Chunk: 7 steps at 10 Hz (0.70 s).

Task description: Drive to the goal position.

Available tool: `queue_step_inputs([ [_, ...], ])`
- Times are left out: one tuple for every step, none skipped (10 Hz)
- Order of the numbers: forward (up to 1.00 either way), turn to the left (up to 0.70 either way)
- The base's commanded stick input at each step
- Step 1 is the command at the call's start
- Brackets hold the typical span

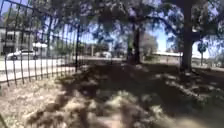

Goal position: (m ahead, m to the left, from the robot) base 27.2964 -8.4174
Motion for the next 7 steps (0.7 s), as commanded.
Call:
queue_step_inputs([
  [0.70, -0.35],
  [0.70, -0.35],
  [0.70, -0.35],
  [0.70, -0.35],
  [0.70, -0.35],
  [0.70, -0.35],
  [0.70, -0.35],
])
